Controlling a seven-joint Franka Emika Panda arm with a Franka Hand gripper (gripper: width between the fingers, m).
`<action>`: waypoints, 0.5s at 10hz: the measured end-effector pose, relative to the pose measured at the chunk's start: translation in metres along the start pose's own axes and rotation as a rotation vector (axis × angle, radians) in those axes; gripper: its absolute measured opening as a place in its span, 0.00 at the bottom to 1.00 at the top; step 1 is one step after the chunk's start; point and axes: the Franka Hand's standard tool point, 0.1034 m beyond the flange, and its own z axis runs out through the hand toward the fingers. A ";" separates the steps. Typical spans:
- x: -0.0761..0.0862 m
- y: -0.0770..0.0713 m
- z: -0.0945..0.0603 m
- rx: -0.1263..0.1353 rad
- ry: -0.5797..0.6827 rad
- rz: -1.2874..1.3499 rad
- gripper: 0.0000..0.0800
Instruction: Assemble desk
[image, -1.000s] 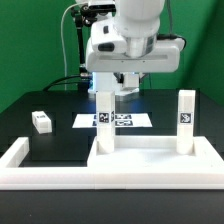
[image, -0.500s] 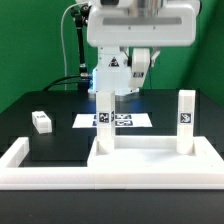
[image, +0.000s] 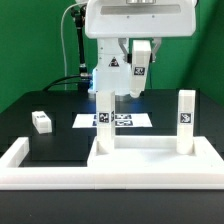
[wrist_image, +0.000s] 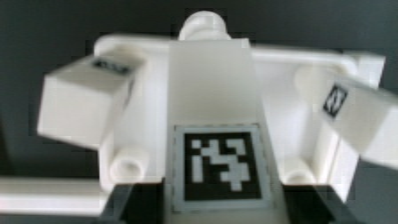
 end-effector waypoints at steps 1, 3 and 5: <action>0.014 -0.008 0.001 0.060 0.032 0.067 0.36; 0.068 -0.015 -0.015 0.090 0.184 0.107 0.36; 0.104 -0.042 -0.024 0.091 0.351 0.166 0.36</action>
Offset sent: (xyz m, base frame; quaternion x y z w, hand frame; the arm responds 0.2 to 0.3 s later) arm 0.0973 0.0228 0.0439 -0.0068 0.1496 0.0407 0.9879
